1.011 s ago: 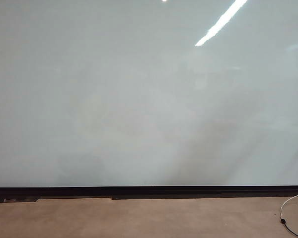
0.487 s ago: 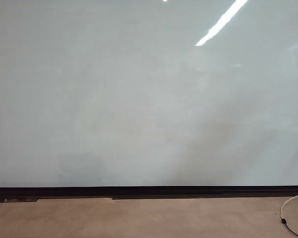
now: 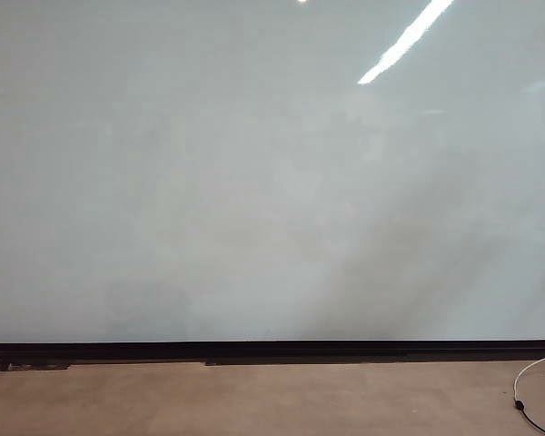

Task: Pick up the pen on the shelf to the right of the whiteboard and draw a check mark.

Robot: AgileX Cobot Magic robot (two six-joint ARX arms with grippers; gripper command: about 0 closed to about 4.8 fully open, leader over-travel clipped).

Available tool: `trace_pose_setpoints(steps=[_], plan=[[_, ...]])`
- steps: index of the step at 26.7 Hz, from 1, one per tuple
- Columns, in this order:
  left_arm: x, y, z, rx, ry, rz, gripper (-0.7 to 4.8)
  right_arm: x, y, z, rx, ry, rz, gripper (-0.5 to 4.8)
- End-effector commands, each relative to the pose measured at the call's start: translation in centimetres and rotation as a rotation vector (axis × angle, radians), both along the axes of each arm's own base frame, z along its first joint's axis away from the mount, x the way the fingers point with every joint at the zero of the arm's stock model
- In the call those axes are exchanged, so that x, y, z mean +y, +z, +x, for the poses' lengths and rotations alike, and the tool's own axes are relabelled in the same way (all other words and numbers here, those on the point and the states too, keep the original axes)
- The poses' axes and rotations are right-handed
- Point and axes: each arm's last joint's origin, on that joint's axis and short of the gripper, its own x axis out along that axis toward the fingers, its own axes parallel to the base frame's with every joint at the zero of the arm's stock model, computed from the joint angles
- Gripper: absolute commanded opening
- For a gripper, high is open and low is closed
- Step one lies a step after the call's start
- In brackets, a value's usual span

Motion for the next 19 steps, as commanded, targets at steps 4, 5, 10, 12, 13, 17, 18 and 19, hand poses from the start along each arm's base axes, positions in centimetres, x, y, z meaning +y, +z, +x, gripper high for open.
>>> trace_pose_setpoints(steps=[4, 5, 10, 12, 13, 17, 18, 19], plan=[[0.0, 0.2, 0.0, -0.015, -0.001, 0.005, -0.04, -0.1, 0.4, 0.0, -0.019, -0.002, 0.003, 1.99], [0.0, 0.2, 0.0, -0.015, -0.001, 0.005, -0.04, -0.1, 0.6, 0.2, -0.005, 0.002, 0.006, 2.05], [0.0, 0.2, 0.0, -0.015, -0.001, 0.005, -0.04, -0.2, 1.8, 1.2, 0.044, 0.037, 0.004, 2.26], [0.0, 0.2, 0.0, -0.015, -0.001, 0.005, -0.04, -0.4, 2.5, 2.1, 0.055, 0.069, -0.002, 2.40], [0.0, 0.2, 0.0, -0.015, -0.001, 0.005, -0.04, -0.6, 2.7, 2.5, 0.049, 0.090, -0.005, 2.52], [0.0, 0.2, 0.0, -0.015, -0.001, 0.004, -0.04, -1.3, 3.0, 3.5, 0.009, 0.135, 0.010, 2.67], [0.0, 0.2, 0.0, -0.015, 0.000, 0.005, -0.05, -1.5, 3.0, 3.6, 0.004, 0.149, 0.014, 2.67], [0.0, 0.2, 0.0, -0.015, -0.001, 0.005, -0.04, -1.7, 2.9, 3.8, 0.001, 0.162, 0.015, 2.68]])
